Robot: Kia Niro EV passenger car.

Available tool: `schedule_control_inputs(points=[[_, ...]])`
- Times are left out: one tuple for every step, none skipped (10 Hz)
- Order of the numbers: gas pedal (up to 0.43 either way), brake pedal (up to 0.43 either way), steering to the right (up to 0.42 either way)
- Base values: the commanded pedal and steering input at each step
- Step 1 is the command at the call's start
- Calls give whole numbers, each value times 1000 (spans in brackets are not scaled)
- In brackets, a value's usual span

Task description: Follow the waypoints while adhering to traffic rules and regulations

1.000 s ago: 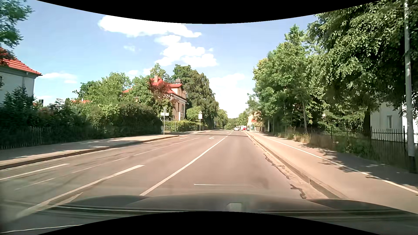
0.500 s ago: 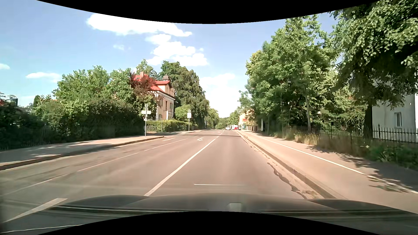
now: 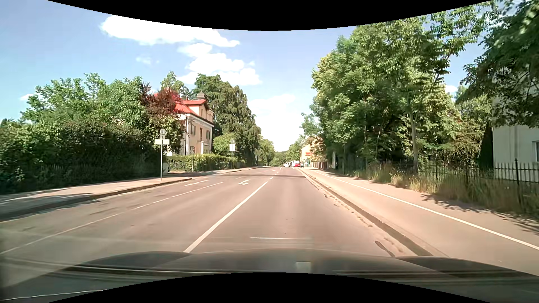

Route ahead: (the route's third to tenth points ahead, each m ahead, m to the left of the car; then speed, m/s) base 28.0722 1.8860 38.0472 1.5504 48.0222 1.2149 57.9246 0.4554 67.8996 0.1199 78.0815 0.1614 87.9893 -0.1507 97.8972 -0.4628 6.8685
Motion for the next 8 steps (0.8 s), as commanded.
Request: schedule_control_inputs(points=[[138,6,19],[189,6,15],[189,12,12],[189,6,9],[189,6,7],[189,6,6],[189,6,5],[177,6,5]])
